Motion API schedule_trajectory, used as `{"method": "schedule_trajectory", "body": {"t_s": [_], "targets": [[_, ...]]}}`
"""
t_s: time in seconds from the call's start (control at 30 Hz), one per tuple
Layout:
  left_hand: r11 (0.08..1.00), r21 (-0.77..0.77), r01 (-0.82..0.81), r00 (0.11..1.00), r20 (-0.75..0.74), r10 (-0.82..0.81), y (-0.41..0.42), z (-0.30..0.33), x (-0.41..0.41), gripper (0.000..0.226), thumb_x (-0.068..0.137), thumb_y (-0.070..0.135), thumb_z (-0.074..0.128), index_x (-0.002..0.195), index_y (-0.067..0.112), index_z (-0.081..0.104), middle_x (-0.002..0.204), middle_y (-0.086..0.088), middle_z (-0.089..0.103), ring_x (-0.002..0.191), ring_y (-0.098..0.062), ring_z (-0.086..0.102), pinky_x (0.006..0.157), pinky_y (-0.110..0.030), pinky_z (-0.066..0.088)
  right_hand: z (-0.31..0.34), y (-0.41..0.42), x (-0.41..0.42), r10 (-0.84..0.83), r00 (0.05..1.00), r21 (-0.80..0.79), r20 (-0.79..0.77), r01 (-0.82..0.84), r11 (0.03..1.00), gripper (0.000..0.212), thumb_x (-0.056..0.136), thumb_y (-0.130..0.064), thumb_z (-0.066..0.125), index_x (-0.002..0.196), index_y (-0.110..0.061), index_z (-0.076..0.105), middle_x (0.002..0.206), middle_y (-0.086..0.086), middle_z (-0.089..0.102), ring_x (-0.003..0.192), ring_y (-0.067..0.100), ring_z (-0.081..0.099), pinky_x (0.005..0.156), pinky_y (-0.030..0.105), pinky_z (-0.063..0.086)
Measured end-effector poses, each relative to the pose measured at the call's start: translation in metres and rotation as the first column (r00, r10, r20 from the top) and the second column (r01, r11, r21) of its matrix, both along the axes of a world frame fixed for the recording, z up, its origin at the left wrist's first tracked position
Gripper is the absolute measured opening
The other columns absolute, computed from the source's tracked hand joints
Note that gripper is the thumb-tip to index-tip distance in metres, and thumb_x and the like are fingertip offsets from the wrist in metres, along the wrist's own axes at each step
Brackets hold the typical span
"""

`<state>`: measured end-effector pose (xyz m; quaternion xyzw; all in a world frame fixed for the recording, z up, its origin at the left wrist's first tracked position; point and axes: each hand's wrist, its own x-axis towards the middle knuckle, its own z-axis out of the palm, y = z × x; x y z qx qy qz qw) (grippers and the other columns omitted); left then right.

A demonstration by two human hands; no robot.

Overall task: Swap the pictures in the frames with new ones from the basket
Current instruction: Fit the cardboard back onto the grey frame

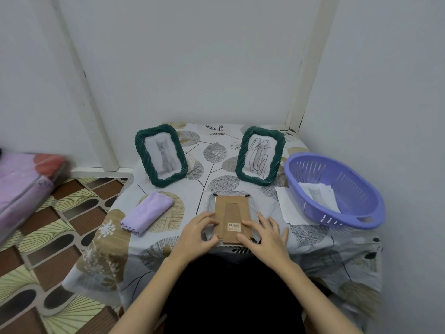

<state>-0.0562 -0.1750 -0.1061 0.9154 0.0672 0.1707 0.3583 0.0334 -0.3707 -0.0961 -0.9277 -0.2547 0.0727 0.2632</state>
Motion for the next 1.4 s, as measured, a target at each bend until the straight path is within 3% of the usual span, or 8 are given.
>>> {"method": "schedule_trajectory", "body": {"t_s": [0.6,0.8,0.9,0.97,1.07,1.13,1.3,1.4], "targets": [[0.996,0.091,-0.011,1.000,0.005,0.011,-0.003,-0.002,0.002,0.049,0.068,0.044,0.043,0.100,0.014,0.063,0.130,-0.003,0.057,0.132,-0.018,0.040,0.109,-0.021,0.024,-0.002,-0.004,-0.001,-0.001,1.000,0.023,0.030,0.001,1.000,0.067,0.057,-0.081,0.024,0.112,-0.054,0.049,0.152,-0.012,0.022,0.140,0.015,0.010,0.110,0.057,-0.006],[0.969,-0.135,-0.209,0.968,-0.168,0.186,-0.001,0.013,0.006,0.065,0.085,0.048,0.041,0.139,0.013,0.034,0.144,0.000,0.035,0.137,-0.015,0.027,0.115,-0.037,0.018,0.004,-0.005,-0.001,0.023,0.999,0.034,-0.031,-0.021,0.999,0.059,0.065,-0.079,0.034,0.115,-0.053,0.049,0.153,-0.009,0.021,0.141,0.015,0.009,0.109,0.057,-0.008],[0.838,-0.492,-0.235,0.965,-0.220,0.142,-0.005,0.030,0.017,0.045,0.095,0.010,0.046,0.138,0.004,0.035,0.136,-0.012,0.047,0.120,-0.019,0.046,0.095,-0.017,0.033,0.007,-0.005,-0.001,0.033,0.998,0.025,-0.058,-0.031,0.999,0.050,0.073,-0.073,0.043,0.117,-0.051,0.050,0.153,-0.007,0.021,0.142,0.014,0.009,0.110,0.057,-0.008],[0.677,-0.693,-0.247,0.969,-0.193,0.156,-0.006,0.039,0.022,0.034,0.095,0.011,0.045,0.129,0.009,0.043,0.126,-0.009,0.052,0.103,-0.017,0.052,0.077,-0.018,0.041,0.014,-0.004,-0.002,0.034,0.995,0.023,-0.095,-0.032,0.999,0.051,0.075,-0.073,0.042,0.121,-0.051,0.047,0.153,-0.006,0.021,0.142,0.015,0.010,0.111,0.056,-0.006],[0.211,-0.964,-0.164,0.980,-0.135,0.148,-0.007,0.057,0.028,0.030,0.098,0.029,0.038,0.123,0.014,0.042,0.118,-0.012,0.053,0.085,-0.021,0.058,0.065,-0.030,0.050,0.038,0.004,-0.006,0.072,0.996,0.146,-0.046,-0.065,0.987,0.076,0.062,-0.083,0.030,0.132,-0.054,0.030,0.153,-0.007,0.022,0.140,0.015,0.017,0.113,0.046,0.010],[0.042,-0.993,-0.110,0.989,-0.105,0.108,-0.006,0.063,0.032,0.039,0.098,0.038,0.034,0.127,0.013,0.042,0.118,-0.013,0.054,0.089,-0.025,0.059,0.074,-0.037,0.050,0.056,0.011,-0.013,0.178,0.983,0.202,0.053,-0.185,0.962,0.078,0.061,-0.083,0.038,0.134,-0.057,0.023,0.153,-0.009,0.022,0.139,0.012,0.021,0.112,0.042,0.022],[-0.003,-1.000,-0.022,1.000,-0.022,0.005,-0.014,0.065,0.039,0.053,0.097,0.048,0.025,0.123,0.008,0.048,0.115,-0.008,0.063,0.087,-0.023,0.069,0.071,-0.030,0.056,0.070,0.014,-0.019,0.290,0.884,-0.085,0.366,-0.278,0.957,0.052,0.085,-0.046,0.048,0.135,-0.049,0.032,0.150,-0.007,0.030,0.122,0.025,0.045,0.092,0.039,0.045],[0.097,-0.994,-0.049,0.999,-0.048,0.007,-0.017,0.066,0.034,0.042,0.098,0.039,0.031,0.125,0.011,0.047,0.123,-0.009,0.059,0.093,-0.021,0.064,0.074,-0.028,0.051,0.073,0.007,-0.012,0.169,0.890,0.067,0.423,-0.217,0.974,0.051,0.090,-0.014,0.047,0.137,-0.033,0.040,0.138,-0.001,0.049,0.109,0.026,0.058,0.084,0.037,0.050]]}}
